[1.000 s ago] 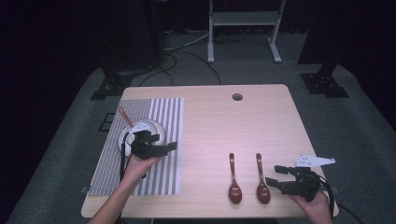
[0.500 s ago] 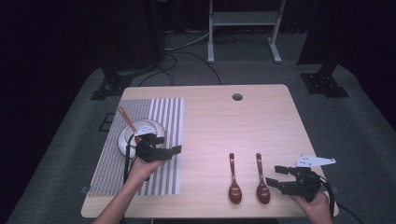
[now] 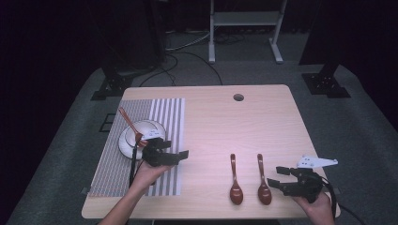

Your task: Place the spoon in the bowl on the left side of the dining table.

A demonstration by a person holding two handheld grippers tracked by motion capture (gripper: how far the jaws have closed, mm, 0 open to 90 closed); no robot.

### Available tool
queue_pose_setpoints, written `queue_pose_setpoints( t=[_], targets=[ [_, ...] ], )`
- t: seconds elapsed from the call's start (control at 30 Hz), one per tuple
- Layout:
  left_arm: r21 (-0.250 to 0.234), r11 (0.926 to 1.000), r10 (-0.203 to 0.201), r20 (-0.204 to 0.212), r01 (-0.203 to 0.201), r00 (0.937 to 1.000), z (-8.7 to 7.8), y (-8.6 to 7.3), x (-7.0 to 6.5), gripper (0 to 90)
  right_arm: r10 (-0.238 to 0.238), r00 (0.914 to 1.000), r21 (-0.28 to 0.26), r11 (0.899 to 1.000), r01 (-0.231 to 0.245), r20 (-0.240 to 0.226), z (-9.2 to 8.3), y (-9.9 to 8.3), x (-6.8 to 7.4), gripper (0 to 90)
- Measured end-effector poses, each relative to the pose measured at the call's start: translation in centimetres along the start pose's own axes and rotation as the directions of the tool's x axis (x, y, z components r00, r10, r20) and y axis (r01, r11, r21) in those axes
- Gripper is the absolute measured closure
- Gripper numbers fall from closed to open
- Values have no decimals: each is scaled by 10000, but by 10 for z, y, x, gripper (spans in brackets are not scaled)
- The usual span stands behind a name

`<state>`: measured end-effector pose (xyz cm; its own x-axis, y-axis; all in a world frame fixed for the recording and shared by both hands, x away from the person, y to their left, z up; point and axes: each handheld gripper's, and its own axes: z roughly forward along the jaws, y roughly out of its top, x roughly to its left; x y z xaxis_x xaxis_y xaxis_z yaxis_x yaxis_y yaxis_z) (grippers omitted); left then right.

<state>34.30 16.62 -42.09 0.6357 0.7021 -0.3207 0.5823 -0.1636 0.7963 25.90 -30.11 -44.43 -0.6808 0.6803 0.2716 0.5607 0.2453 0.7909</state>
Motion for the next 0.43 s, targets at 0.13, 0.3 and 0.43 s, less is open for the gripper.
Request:
queue_pose_setpoints(
  t=[0.13, 0.3, 0.43],
  targets=[
    [101, 9999, 1, 180, -3, 9998, 4, -2, -5, 27, -1, 10000, 9, 10000, 1, -2, 0, 0, 0, 284],
    [197, 9998, -37, 404, 29, 9992, 8, -6, -10, 27, -11, 10000, 14, 10000, 11, -3, 0, -1, 0, 284],
    [244, 9997, -15, 661, -1, 9978, 10, -8, -15, 27, 15, 10000, -16, 10000, -15, 12, 0, 0, 0, 284]
  ],
)
